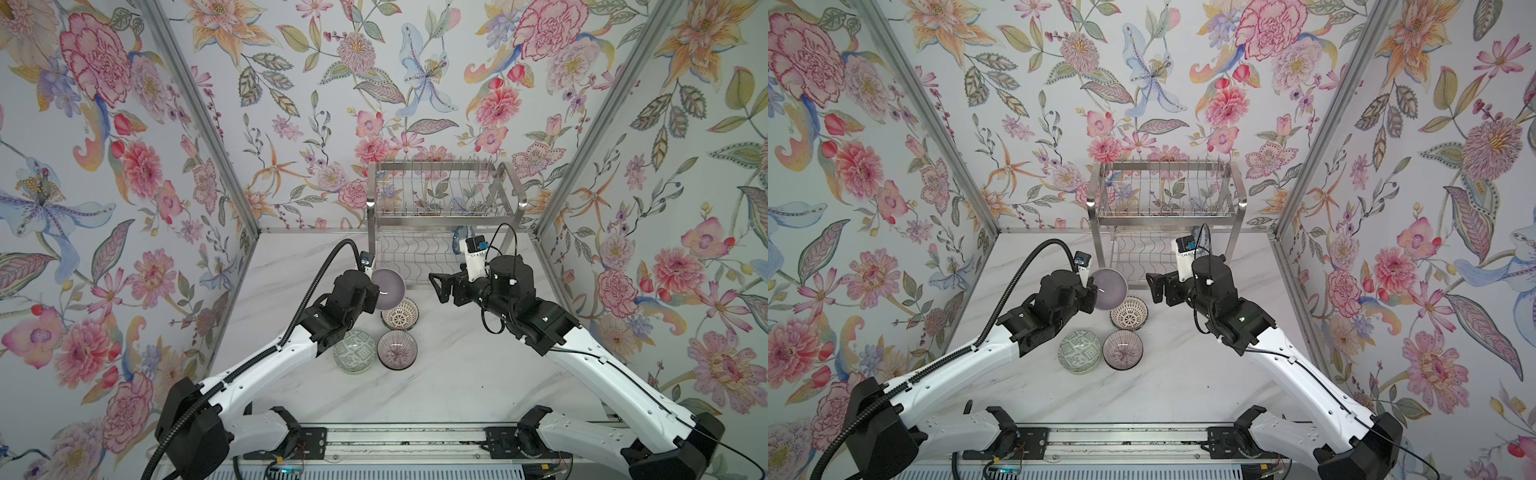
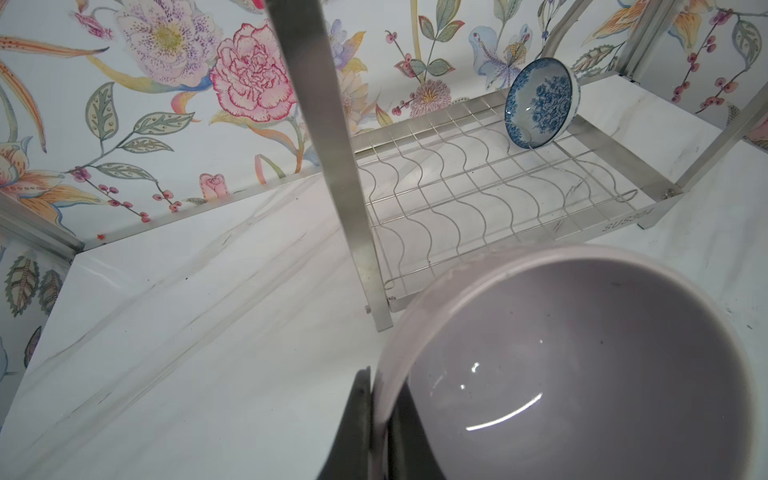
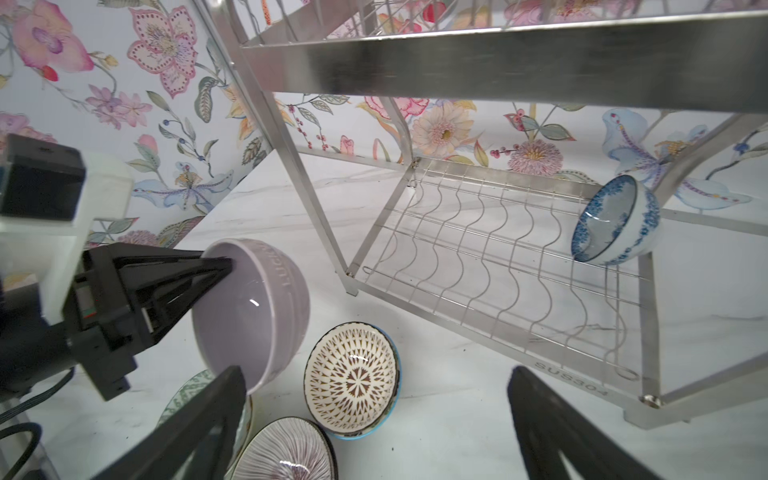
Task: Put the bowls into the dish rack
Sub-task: 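Lift the lilac bowl upright toward the right gripper with the left gripper, then grasp the lilac bowl rim with the right gripper while the left holds it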
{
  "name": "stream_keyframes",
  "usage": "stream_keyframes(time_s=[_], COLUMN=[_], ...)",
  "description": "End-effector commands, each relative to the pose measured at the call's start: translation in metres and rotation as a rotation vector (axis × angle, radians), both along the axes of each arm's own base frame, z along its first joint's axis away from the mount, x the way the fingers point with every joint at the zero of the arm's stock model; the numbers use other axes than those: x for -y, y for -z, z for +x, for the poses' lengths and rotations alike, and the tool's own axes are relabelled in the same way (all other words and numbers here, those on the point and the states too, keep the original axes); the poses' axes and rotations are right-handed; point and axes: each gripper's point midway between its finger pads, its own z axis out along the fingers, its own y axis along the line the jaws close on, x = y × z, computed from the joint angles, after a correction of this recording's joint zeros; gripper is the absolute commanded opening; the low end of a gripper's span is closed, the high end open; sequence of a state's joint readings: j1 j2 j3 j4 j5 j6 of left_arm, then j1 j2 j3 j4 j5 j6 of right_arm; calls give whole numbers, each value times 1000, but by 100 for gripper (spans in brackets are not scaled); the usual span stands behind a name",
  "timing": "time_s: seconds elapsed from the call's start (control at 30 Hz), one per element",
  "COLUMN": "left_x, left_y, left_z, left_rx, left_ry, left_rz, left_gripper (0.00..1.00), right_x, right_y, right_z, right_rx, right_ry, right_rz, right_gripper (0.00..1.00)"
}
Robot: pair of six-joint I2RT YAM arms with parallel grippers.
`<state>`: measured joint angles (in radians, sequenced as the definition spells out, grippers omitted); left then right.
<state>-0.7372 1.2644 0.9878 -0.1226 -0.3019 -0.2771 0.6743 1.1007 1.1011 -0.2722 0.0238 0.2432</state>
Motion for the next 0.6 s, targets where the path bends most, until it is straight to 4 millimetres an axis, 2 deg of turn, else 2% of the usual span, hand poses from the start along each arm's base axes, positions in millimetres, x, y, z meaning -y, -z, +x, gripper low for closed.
stream_keyframes(time_s=[0.0,0.2,0.3,0.57], left_x=[16,46,59,73], left_y=[-63,-64,-66,-78], left_z=[12,14,14,11], left_rx=[157,155,159,185], left_ry=[-29,21,44,66], left_rz=[-132,-132,-133,-155], left_gripper=[0,0,0,0], right_x=[-15,-29,-25,-13], right_y=[-19,2,15,34], right_z=[-5,-5,0,15], right_rx=[8,-60,-80,-93], right_ry=[-39,-31,29,178], right_rz=[82,93,70,-3], right_gripper=[99,93,88,57])
